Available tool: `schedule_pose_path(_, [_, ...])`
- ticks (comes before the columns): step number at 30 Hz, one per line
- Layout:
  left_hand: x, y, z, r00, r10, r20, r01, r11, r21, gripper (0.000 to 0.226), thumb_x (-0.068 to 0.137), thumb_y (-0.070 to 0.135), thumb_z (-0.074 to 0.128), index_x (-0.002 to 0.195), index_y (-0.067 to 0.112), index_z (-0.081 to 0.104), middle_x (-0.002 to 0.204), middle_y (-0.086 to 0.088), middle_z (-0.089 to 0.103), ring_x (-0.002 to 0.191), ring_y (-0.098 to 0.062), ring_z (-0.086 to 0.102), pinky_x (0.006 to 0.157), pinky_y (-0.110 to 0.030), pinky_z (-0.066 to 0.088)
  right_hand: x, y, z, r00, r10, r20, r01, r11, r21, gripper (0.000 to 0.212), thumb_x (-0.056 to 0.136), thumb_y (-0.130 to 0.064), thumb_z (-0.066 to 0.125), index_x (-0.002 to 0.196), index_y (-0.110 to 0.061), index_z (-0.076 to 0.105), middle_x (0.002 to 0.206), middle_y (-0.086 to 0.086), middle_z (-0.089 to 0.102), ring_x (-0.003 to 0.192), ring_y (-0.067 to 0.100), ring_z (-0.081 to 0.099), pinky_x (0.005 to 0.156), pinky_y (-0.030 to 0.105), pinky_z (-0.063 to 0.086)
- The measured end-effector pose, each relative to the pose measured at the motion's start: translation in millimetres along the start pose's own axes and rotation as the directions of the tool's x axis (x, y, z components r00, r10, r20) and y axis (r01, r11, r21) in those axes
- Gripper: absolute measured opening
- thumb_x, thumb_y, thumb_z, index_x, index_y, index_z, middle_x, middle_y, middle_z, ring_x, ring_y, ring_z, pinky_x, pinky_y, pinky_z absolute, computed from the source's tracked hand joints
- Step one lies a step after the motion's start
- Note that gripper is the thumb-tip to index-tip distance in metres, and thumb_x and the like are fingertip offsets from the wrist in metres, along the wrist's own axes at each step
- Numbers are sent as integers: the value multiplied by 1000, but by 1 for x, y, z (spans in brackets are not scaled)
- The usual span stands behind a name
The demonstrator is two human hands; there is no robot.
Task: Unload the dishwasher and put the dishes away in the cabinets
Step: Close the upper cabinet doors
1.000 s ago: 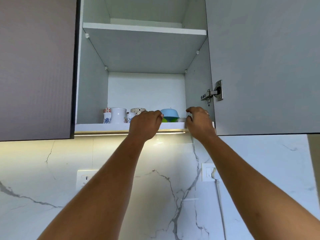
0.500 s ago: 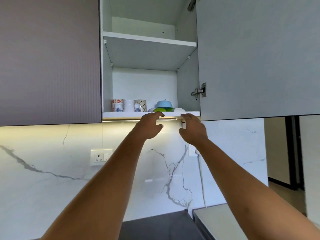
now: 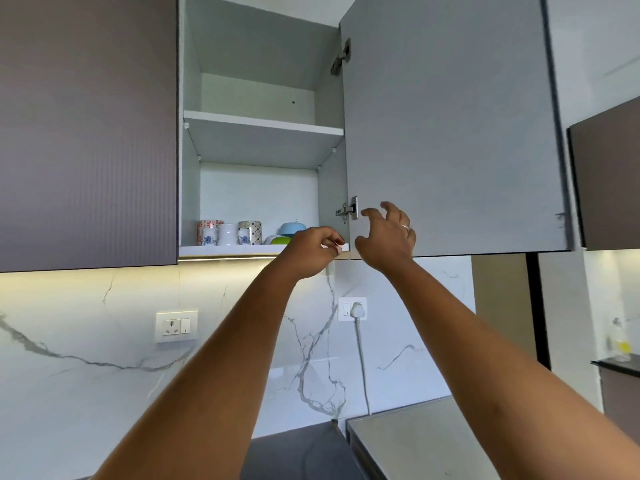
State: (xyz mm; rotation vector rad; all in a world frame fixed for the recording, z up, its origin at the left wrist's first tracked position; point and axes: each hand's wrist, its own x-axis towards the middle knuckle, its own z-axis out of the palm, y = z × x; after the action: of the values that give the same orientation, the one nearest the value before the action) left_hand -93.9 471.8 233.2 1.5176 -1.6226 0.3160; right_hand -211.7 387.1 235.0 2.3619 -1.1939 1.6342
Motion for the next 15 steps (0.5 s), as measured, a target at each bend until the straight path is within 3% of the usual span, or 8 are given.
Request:
schedule_pose_path(6, [9, 65, 32, 995, 0, -101, -8, 997, -81, 22, 93, 16, 55, 113, 12, 65, 111, -4, 65, 102, -17, 58, 85, -20, 41, 1, 32, -65, 988, -66, -137, 48, 990, -131, 55, 85, -24, 57, 138, -25, 40, 155, 5, 16, 145, 26, 7, 117, 50, 5])
schedule_pose_path(11, [9, 122, 81, 990, 30, -136, -50, 988, -149, 22, 93, 14, 55, 113, 13, 64, 113, -2, 66, 94, -9, 55, 80, -15, 40, 5, 77, -119, 942, -121, -312, 27, 957, -288, 60, 85, -20, 49, 143, -21, 31, 158, 6, 8, 147, 28, -1, 115, 51, -8])
schedule_pose_path(15, [4, 155, 117, 989, 49, -142, -75, 980, -185, 23, 93, 12, 55, 113, 13, 64, 113, -2, 66, 87, -10, 57, 77, -14, 40, 8, 119, -140, 931, 19, -365, -100, 974, -203, 76, 82, -18, 49, 150, -22, 13, 159, 7, 1, 147, 30, -3, 116, 53, 0])
